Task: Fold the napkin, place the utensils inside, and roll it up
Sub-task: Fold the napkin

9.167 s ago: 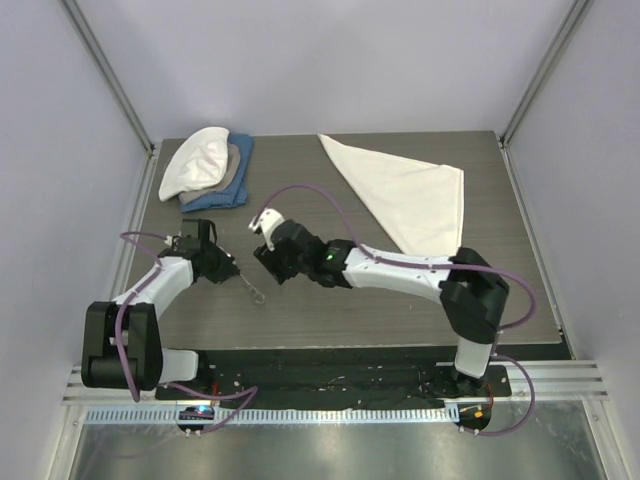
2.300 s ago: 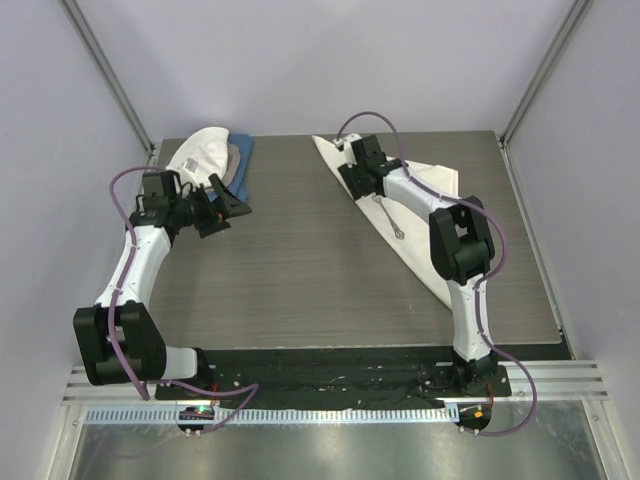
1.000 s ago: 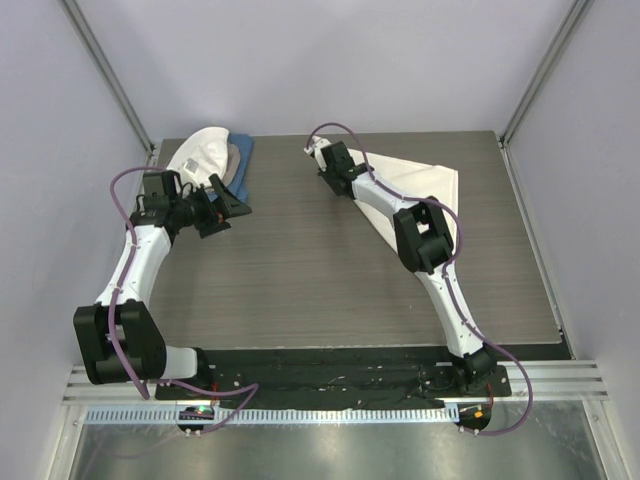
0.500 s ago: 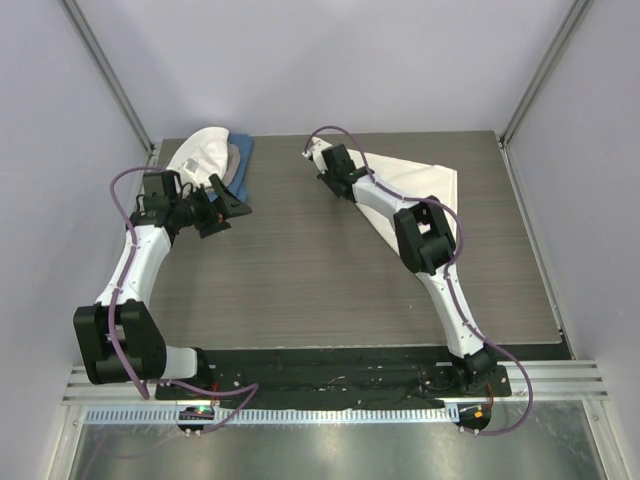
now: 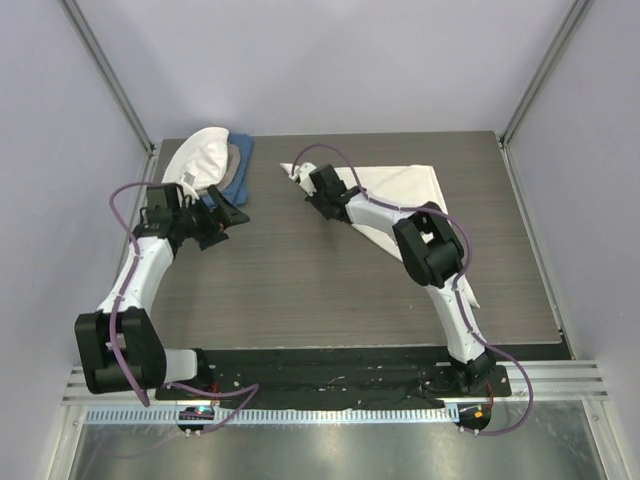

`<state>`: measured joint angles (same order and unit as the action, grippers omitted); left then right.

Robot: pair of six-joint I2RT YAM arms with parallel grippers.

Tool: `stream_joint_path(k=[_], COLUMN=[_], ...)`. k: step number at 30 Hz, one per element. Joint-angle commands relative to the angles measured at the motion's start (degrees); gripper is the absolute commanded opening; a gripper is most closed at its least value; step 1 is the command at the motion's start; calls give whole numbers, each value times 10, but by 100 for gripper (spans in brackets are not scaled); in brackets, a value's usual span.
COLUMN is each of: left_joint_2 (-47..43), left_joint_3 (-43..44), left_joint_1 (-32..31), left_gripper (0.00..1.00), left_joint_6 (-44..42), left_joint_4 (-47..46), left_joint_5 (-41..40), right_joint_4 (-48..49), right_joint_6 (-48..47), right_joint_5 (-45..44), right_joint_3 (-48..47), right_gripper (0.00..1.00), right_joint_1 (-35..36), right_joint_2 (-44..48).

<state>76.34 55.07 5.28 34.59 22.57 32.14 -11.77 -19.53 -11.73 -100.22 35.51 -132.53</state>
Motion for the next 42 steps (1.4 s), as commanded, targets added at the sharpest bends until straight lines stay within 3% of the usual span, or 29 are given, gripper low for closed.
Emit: stream_joint_path(k=[1, 8, 17, 26, 35, 42], left_joint_2=[-66, -142, -278, -299, -298, -315], left_joint_3=[-60, -232, -351, -378, -384, -378], left_joint_1=[0, 0, 0, 0, 1, 1], left_gripper=[92, 85, 81, 75, 63, 61], left_joint_6=[55, 158, 189, 197, 200, 202], left_joint_4=[-56, -168, -154, -116, -78, -53], left_joint_5=[-54, -102, -179, -239, -315, -363], right_joint_4=[-20, -3, 1, 20, 29, 22], right_joint_6=[49, 95, 158, 258, 306, 317], right_joint_5=[15, 8, -4, -26, -75, -83], right_joint_3=[59, 163, 252, 254, 227, 198], right_gripper=[1, 1, 1, 1, 1, 1], right_joint_1=[42, 97, 189, 288, 305, 301], right_joint_2=[34, 97, 160, 163, 148, 129])
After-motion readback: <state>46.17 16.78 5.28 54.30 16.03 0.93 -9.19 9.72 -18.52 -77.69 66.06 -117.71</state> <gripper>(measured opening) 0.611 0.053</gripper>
